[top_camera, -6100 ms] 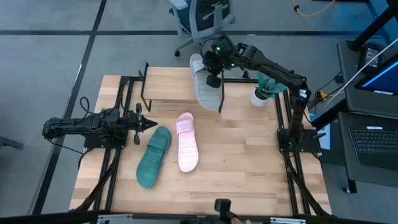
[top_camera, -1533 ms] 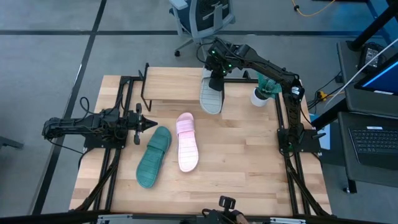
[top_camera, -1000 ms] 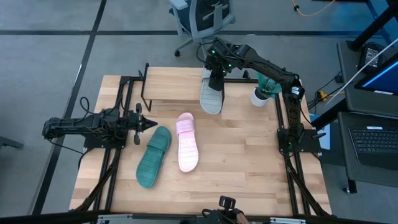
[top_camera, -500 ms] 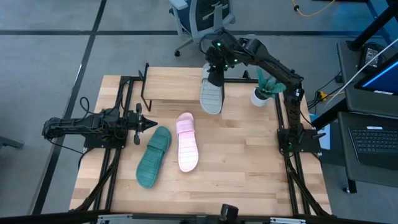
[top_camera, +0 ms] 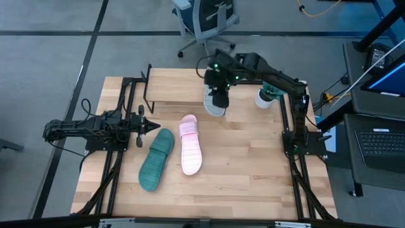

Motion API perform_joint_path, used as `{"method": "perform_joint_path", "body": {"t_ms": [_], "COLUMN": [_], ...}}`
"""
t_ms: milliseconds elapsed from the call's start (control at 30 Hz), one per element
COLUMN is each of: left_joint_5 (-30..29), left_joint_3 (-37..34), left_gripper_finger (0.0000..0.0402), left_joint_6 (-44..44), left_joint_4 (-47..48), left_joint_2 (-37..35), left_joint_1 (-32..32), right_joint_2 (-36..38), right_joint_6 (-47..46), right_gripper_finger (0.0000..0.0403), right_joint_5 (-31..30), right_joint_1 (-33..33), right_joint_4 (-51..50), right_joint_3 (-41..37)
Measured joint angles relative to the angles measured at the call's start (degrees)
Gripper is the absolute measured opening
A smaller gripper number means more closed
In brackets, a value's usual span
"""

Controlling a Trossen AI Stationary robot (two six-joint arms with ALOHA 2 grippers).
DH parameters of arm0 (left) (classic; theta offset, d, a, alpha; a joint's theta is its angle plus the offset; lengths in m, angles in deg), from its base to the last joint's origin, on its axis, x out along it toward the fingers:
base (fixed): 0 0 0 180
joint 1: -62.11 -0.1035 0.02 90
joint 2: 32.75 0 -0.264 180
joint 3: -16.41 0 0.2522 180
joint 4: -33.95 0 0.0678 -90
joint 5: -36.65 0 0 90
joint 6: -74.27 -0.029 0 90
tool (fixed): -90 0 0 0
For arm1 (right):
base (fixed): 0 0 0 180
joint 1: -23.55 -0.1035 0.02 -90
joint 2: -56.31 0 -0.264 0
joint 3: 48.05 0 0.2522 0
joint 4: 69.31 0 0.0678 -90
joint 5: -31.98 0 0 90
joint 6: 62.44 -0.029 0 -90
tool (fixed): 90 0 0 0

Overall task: Pick and place slippers onto the shelf
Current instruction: Put the pair of pink slippers on the shelf

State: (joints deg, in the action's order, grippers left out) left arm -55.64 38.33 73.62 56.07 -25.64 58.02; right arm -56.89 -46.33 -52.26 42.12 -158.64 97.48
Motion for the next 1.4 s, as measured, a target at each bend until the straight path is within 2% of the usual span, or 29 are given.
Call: {"method": "perform_joint_path", "body": {"t_ms": [200, 400, 500, 600, 733, 833, 900, 1067, 1200, 1400], "left_joint_5": [0.0, 0.0, 0.4, 0.5, 2.4, 3.6, 3.7, 3.7, 3.7, 3.4], "left_joint_3": [0.0, 0.0, 0.0, 0.0, 0.0, 0.0, 0.0, 0.0, 0.0, 0.0], "left_gripper_finger": [0.0, 0.0, 0.0, 0.0, 0.0, 0.0, 0.0, 0.0, 0.0, 0.0], "left_joint_6": [0.0, 0.0, 0.4, 2.2, 3.1, 3.1, 3.1, 4.0, 4.2, 4.6], "left_joint_4": [0.0, 0.2, 0.2, 0.3, 0.7, 0.7, 0.7, 0.7, 0.5, -5.2], "left_joint_2": [0.0, 0.0, 0.0, 0.0, 0.0, 0.0, 0.0, 0.0, 0.0, 0.0], "left_joint_1": [0.0, 0.0, 0.0, 0.0, 0.0, 0.0, 0.0, 0.0, 0.0, 0.0], "right_joint_2": [1.4, 6.6, 9.6, 15.3, 25.5, 33.6, 39.1, 51.3, 60.5, 68.9], "right_joint_6": [-0.9, -3.4, -4.2, -5.8, -6.7, -6.9, -6.8, -9.0, -9.9, -11.4], "right_gripper_finger": [0.0132, 0.0109, 0.01, 0.0094, 0.0092, 0.0092, 0.0092, 0.0092, 0.0092, 0.0092], "right_joint_5": [-1.8, -1.2, -1.3, -1.6, -2.1, -5.5, -7.1, -7.3, -7.3, -9.1], "right_joint_1": [-5.2, -9.2, -11.8, -14.5, -17.9, -19.9, -20.7, -23.2, -25.1, -26.5], "right_joint_4": [2.7, 6.1, 7.9, 15.0, 33.2, 45.9, 51.3, 56.8, 65.7, 76.5], "right_joint_3": [-0.1, 0.0, -3.4, -13.5, -35.6, -49.9, -56.0, -69.2, -81.5, -95.3]}}
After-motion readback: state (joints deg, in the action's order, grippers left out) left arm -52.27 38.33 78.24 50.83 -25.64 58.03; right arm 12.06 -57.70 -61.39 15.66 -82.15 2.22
